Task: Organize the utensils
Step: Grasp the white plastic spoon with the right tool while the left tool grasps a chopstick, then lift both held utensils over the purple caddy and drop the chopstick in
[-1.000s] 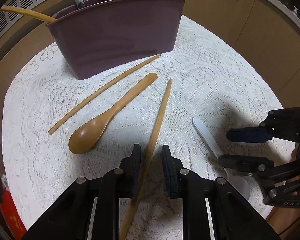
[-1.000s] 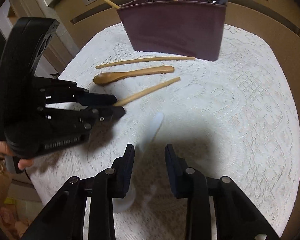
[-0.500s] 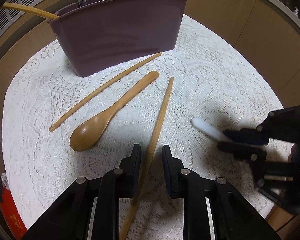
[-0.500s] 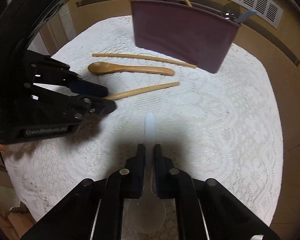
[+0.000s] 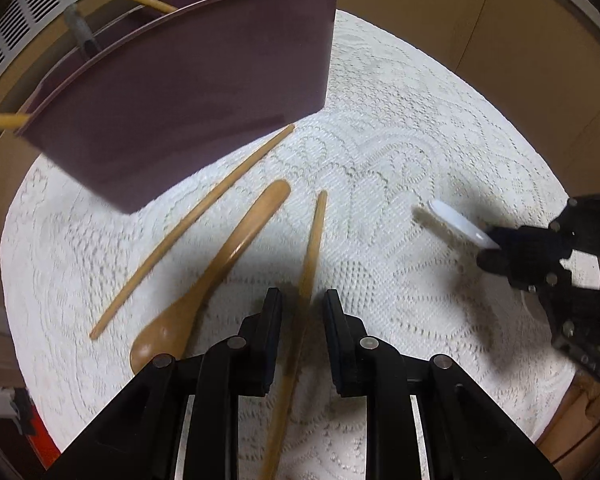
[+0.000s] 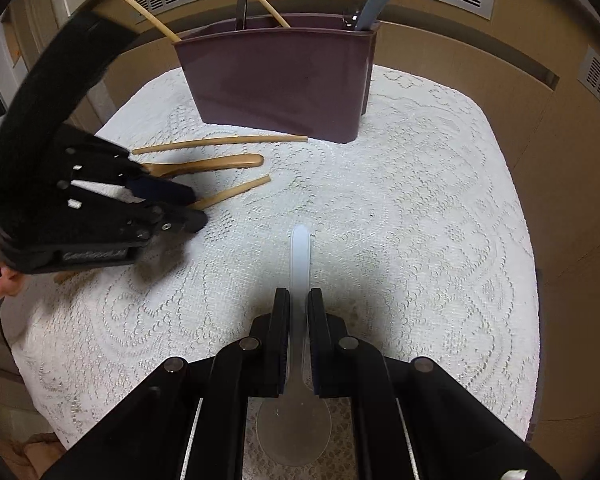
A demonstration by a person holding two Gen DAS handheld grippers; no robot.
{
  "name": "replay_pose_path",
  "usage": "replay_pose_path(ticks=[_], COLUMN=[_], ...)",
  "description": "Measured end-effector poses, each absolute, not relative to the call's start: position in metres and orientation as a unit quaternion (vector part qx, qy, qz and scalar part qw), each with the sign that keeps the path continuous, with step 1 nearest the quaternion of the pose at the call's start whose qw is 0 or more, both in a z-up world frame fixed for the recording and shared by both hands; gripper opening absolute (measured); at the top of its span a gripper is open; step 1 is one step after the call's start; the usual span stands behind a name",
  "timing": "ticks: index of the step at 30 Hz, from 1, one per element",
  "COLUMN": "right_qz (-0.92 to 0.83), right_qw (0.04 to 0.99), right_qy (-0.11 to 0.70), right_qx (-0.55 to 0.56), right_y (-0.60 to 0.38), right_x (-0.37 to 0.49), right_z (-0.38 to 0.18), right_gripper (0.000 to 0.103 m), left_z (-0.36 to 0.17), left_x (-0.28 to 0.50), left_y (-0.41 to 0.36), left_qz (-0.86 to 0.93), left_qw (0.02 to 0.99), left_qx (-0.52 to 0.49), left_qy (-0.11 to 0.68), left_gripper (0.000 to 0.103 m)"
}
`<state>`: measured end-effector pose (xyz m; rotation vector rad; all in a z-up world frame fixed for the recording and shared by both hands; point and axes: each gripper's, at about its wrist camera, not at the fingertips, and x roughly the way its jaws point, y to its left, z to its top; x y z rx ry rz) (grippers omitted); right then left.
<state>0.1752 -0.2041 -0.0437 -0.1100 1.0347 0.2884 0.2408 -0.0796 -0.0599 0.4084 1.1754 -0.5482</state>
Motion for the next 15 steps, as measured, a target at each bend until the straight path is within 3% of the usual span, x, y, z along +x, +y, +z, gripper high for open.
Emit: replay_pose_path(ticks=[2,5,15], right_qz=[0.140,0.142,0.158], right_qw=[0.859,0.862,0.875], right_qy=[0.491,0.485,0.457], right_qx=[-0.045,-0.034,-0.016], right_y=[-0.205,-0.207,-0.216], right_x=[0.174,0.174,0.158], right_z=[-0.043,-0.040,-0.013], right_gripper=[0.008,0.008,0.008], left_z=[-0.059,-0.056,0.007], left_x=[0.245,0.241,0.178], left_y=[-0.083,-0.079,-0.025], left_qz=[-0.255,-0.249,-0.247], left_qw=[0.778,0.792,0.877], left_qx=[0.183,0.154,-0.024], left_qy=[0.545,0.535,0.411], left_gripper=[0.010,0.007,0.007])
